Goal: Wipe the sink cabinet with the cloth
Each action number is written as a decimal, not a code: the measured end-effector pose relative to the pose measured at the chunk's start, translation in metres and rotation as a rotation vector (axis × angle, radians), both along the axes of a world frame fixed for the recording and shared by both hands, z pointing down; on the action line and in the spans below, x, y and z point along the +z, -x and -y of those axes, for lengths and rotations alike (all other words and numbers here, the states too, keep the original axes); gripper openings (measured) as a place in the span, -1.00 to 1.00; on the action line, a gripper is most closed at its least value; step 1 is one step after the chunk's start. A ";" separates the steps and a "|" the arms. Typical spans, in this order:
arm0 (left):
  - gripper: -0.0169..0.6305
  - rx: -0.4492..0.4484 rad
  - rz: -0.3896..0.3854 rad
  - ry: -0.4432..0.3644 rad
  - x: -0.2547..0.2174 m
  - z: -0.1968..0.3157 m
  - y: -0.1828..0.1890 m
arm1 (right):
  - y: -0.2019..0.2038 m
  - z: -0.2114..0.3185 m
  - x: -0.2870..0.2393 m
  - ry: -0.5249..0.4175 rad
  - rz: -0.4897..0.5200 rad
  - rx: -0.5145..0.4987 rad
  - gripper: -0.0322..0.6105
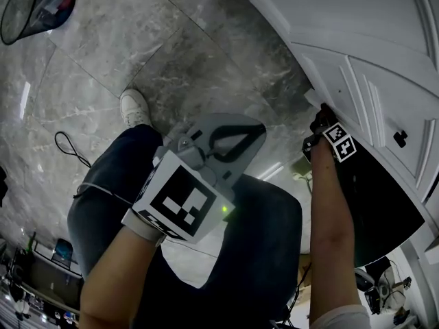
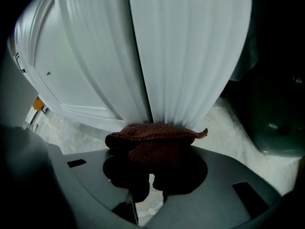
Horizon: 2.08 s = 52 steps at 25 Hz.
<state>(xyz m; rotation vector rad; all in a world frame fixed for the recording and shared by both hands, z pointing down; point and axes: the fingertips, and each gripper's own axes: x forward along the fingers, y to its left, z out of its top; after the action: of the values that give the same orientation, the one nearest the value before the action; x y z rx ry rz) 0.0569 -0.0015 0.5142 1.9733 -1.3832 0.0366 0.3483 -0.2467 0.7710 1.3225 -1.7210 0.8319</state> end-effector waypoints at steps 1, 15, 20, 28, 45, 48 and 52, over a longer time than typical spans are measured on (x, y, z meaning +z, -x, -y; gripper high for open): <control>-0.91 -0.001 0.003 -0.001 0.000 0.000 0.002 | 0.002 0.000 0.000 -0.011 0.010 0.024 -0.51; -0.91 -0.049 0.004 0.032 0.009 -0.012 0.033 | 0.114 -0.018 -0.004 -0.016 0.117 -0.018 -0.53; -0.91 -0.093 -0.020 0.032 0.009 -0.017 0.060 | 0.151 -0.023 -0.002 -0.027 0.125 -0.013 -0.53; -0.91 -0.131 -0.073 0.020 0.007 -0.026 0.098 | 0.226 -0.033 -0.005 -0.024 0.190 -0.047 -0.54; -0.91 -0.114 -0.101 0.008 0.004 -0.031 0.126 | 0.277 -0.042 -0.030 -0.049 0.245 0.002 -0.55; -0.91 -0.107 -0.087 0.003 -0.005 -0.031 0.120 | 0.277 -0.043 -0.048 -0.039 0.264 -0.007 -0.55; -0.91 -0.113 -0.094 0.026 -0.008 -0.042 0.115 | 0.279 -0.043 -0.086 -0.038 0.318 0.013 -0.55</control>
<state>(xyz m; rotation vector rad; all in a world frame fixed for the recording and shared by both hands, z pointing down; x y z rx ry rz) -0.0582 0.0400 0.5061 1.8484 -1.4231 -0.0886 0.0692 -0.2034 0.6853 1.2793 -1.9817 1.0676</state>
